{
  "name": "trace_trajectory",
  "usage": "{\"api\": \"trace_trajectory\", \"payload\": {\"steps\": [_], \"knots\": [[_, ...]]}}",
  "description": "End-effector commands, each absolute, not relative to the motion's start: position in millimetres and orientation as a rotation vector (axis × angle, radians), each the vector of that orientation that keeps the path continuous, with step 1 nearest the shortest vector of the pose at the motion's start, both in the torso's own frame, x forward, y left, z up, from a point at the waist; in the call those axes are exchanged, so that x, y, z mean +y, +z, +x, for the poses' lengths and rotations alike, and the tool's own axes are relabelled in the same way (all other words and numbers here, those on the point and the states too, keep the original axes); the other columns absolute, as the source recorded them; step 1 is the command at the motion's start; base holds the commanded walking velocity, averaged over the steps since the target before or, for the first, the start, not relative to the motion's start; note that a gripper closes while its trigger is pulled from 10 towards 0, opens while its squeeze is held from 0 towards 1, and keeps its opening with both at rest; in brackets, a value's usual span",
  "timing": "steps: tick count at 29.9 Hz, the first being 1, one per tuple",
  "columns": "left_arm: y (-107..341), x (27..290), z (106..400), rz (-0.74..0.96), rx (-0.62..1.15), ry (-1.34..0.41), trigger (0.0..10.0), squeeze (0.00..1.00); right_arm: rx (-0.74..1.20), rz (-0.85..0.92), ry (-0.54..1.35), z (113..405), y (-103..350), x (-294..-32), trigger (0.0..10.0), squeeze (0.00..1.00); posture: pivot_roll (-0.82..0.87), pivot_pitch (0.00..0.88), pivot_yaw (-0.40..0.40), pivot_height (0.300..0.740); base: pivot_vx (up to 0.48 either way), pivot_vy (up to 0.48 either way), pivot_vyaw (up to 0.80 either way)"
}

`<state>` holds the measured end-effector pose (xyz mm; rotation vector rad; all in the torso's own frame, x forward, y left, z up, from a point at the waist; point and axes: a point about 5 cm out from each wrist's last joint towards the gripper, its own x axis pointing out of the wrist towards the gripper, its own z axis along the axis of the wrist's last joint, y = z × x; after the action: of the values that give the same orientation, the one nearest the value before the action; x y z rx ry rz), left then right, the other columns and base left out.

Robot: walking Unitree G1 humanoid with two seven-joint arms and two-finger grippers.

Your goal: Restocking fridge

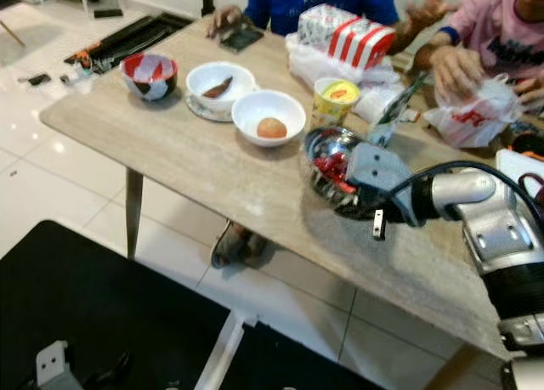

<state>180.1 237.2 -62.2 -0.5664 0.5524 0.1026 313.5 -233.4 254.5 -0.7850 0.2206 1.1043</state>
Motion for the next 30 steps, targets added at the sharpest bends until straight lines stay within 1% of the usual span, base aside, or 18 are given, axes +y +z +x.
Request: {"api": "trace_trajectory", "payload": {"steps": [1, 4, 8, 10, 11, 15, 19, 21, 25, 30], "knots": [[-70.4, 230.8, 168.7, -0.579, 0.609, 0.108, 10.0, 0.00, 0.178, -0.774, 1.146, 305.7, 265.6, -232.1, 0.0, 0.00, -0.01, 0.124, -0.034, 0.740, 0.000, 0.000, 0.00], [-71.4, 227.5, 168.8, -0.583, 0.615, 0.102, 10.0, 0.00, 0.106, -0.753, 1.222, 295.7, 275.6, -221.2, 0.0, 0.00, -0.01, 0.122, -0.035, 0.740, 0.000, 0.000, 0.00], [-72.6, 225.3, 167.7, -0.585, 0.623, 0.101, 10.0, 0.00, 0.096, -0.772, 1.243, 294.4, 273.3, -214.1, 0.0, 0.00, -0.01, 0.121, -0.037, 0.740, 0.000, 0.000, 0.00], [-73.3, 224.8, 167.1, -0.585, 0.631, 0.106, 10.0, 0.00, 0.111, -0.807, 1.223, 296.6, 269.2, -212.8, 0.0, 0.00, -0.01, 0.117, -0.039, 0.740, 0.000, 0.000, 0.00], [-74.1, 224.1, 166.5, -0.586, 0.639, 0.110, 10.0, 0.00, 0.138, -0.857, 1.181, 301.8, 262.9, -212.2, 0.0, 0.00, -0.01, 0.114, -0.040, 0.740, 0.000, 0.000, 0.00], [-75.6, 222.7, 165.5, -0.586, 0.654, 0.123, 10.0, 0.00, 0.162, -0.910, 1.136, 308.6, 253.0, -208.0, 0.0, 0.00, -0.01, 0.110, -0.045, 0.740, 0.000, 0.000, 0.00], [-76.2, 222.2, 165.0, -0.587, 0.659, 0.128, 10.0, 0.00, 0.152, -0.923, 1.120, 311.0, 250.8, -205.3, 0.0, 0.00, -0.01, 0.108, -0.043, 0.740, 0.000, 0.000, 0.00], [-77.7, 221.7, 163.3, -0.580, 0.678, 0.136, 10.0, 0.00, 0.115, -0.920, 1.099, 313.8, 249.1, -196.5, 0.0, 0.00, -0.01, 0.108, -0.043, 0.740, 0.000, 0.000, 0.00], [-79.0, 221.3, 161.8, -0.574, 0.694, 0.144, 10.0, 0.00, 0.099, -0.908, 1.092, 315.3, 244.0, -188.9, 0.0, 0.00, -0.01, 0.108, -0.043, 0.740, 0.000, 0.000, 0.00], [-80.2, 221.1, 160.1, -0.567, 0.712, 0.148, 10.0, 0.00, 0.102, -0.924, 1.051, 319.5, 237.0, -188.1, 0.0, 0.00, -0.02, 0.102, -0.040, 0.740, 0.000, 0.000, 0.00]]}}
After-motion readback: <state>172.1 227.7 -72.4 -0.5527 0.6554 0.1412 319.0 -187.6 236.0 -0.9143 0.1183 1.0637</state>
